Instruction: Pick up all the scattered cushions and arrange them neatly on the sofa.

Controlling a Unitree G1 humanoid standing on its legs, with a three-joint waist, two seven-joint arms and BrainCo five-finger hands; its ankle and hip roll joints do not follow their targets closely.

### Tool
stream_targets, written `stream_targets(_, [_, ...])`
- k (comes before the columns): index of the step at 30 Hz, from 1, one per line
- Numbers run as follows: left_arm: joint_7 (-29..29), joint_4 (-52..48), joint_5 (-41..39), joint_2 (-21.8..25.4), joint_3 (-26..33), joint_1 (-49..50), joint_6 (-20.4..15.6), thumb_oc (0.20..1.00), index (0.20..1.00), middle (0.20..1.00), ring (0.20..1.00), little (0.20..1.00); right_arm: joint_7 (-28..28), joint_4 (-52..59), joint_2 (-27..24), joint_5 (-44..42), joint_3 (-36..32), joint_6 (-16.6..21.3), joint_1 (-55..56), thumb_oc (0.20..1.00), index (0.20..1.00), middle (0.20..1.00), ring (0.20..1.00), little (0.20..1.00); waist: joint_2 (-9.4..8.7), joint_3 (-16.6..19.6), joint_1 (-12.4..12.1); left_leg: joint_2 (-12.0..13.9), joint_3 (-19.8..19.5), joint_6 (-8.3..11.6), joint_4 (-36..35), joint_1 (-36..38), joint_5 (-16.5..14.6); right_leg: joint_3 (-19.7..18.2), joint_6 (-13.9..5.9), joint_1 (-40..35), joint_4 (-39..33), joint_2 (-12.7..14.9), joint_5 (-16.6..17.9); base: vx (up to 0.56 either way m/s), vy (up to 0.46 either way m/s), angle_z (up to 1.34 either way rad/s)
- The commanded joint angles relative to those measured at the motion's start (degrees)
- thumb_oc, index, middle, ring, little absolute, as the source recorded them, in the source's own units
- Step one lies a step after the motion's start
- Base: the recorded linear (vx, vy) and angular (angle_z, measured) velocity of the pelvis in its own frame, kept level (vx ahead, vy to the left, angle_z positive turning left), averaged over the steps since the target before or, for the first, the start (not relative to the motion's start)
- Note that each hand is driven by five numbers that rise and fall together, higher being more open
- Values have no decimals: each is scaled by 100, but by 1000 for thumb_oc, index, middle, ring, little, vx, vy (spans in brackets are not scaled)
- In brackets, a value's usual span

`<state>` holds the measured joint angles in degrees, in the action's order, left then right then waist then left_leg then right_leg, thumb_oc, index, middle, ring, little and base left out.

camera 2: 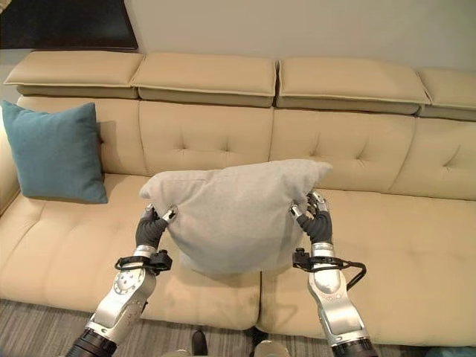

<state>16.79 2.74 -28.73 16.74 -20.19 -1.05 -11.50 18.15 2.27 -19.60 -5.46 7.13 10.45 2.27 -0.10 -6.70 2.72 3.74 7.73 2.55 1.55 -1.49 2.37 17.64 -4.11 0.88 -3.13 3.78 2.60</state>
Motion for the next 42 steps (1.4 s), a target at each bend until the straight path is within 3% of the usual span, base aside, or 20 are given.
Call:
stream_targets(1, [-400,-846,13,-20,-172,-535,-511,200,200,200,200,200,-177,625,-42,5,290,584,-447,200,200,200,200,200,-160,231,10,-140,-3,73,921,-203,-853,-238,-172,-17,307,191,-300,64,-19,35])
stream_targets(6, [-307,-883,102,-23,-144,-599,-481,200,200,200,200,200,-164,564,-109,-65,288,568,-440,200,200,200,200,200,-184,210,-60,38,-221,168,443,-595,-326,-255,-170,-201,183,122,-425,100,-1,5])
stream_targets(8, [-316,-912,65,-18,-112,-604,-508,200,200,200,200,200,-166,515,-110,-94,279,541,-426,200,200,200,200,200,-134,228,-88,67,-286,199,296,-548,-261,-326,-152,-248,158,95,-476,140,71,-3])
stream_targets(16, [-297,-900,157,37,-81,-555,-460,200,200,200,200,200,-179,440,-139,-6,249,467,-475,200,200,200,200,200,-43,361,-108,-12,-223,160,-107,-125,-292,-431,-188,-418,67,123,-484,123,89,-14])
stream_targets(22, [-105,-740,419,128,25,-810,-479,200,200,200,200,200,-59,325,-99,247,342,375,-957,200,200,200,200,200,-34,472,-206,-195,-24,-8,-407,204,-443,-584,-349,-460,33,280,-404,130,127,-15])
stream_targets(32, [425,363,515,-111,-314,-2237,-471,200,200,200,200,200,460,-290,-98,573,711,218,-2175,200,200,200,200,200,66,443,-163,-285,76,-60,-655,174,-424,-611,-490,-296,-118,394,-219,26,26,-5])
stream_targets(37, [782,1271,523,-181,-642,-3765,-604,200,200,200,200,200,878,-966,-264,662,1078,168,-3531,200,200,200,200,200,127,150,-124,-255,12,-4,-655,-356,-228,-587,-512,236,-150,383,-62,-133,-6,-1])
stream_targets(42, [978,1940,400,-160,-806,-4691,-735,200,200,200,200,200,1135,-1528,-528,713,1282,100,-4415,200,200,200,200,200,159,-4,-85,-234,-50,68,-655,-939,-21,-559,-490,821,-133,387,90,-127,0,4])
